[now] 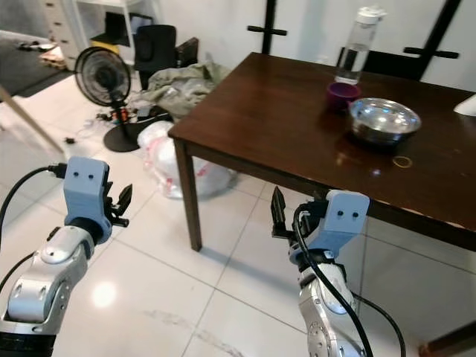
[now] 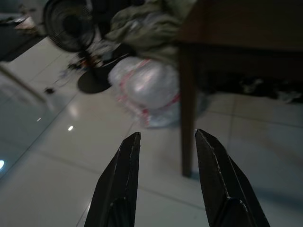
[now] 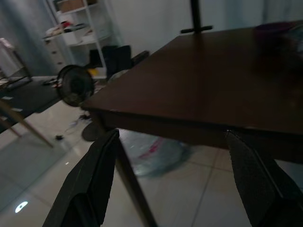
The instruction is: Setting the table
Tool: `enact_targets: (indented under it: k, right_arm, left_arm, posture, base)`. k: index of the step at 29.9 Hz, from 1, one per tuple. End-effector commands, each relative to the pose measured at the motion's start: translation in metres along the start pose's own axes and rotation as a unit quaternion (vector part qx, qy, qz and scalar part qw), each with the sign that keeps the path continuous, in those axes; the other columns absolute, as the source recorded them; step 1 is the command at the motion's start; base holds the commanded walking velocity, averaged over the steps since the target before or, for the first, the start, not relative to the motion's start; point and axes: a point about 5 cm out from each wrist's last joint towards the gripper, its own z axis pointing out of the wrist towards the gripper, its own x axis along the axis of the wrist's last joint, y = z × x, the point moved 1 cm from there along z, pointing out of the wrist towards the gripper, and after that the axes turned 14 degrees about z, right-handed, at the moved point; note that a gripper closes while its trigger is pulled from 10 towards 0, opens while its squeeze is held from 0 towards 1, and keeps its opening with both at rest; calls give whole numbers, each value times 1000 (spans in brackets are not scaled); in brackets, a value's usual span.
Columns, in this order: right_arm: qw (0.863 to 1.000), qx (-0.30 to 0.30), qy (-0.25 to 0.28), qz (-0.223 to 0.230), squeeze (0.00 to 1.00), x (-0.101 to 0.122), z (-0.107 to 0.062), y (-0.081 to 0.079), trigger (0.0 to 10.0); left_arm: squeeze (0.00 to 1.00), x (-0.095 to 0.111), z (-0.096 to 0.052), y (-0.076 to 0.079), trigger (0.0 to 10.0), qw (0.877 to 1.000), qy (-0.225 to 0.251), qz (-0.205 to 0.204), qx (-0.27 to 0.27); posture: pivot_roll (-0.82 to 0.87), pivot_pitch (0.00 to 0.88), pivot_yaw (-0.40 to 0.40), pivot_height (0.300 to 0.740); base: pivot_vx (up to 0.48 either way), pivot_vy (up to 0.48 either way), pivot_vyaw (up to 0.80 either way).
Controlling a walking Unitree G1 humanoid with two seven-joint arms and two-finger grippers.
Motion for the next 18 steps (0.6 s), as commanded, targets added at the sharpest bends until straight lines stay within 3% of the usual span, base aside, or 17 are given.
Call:
enact_targets:
  k: [1,18]
  right_arm:
    - [1000,2,-1,8,0,-1,-3,-1,10000]
    - [1000,1,4,11,0,1,-3,0,10000]
  left_arm:
    - [0,-6,1,-1,10000,1000,-17,3,6]
    - [0,-11,6,-9,10000,998,-43,11,38]
  posture:
    - [66,130,111,740]
    - [67,134,115,740]
  base:
    - [0,0,794]
    - [0,0,794]
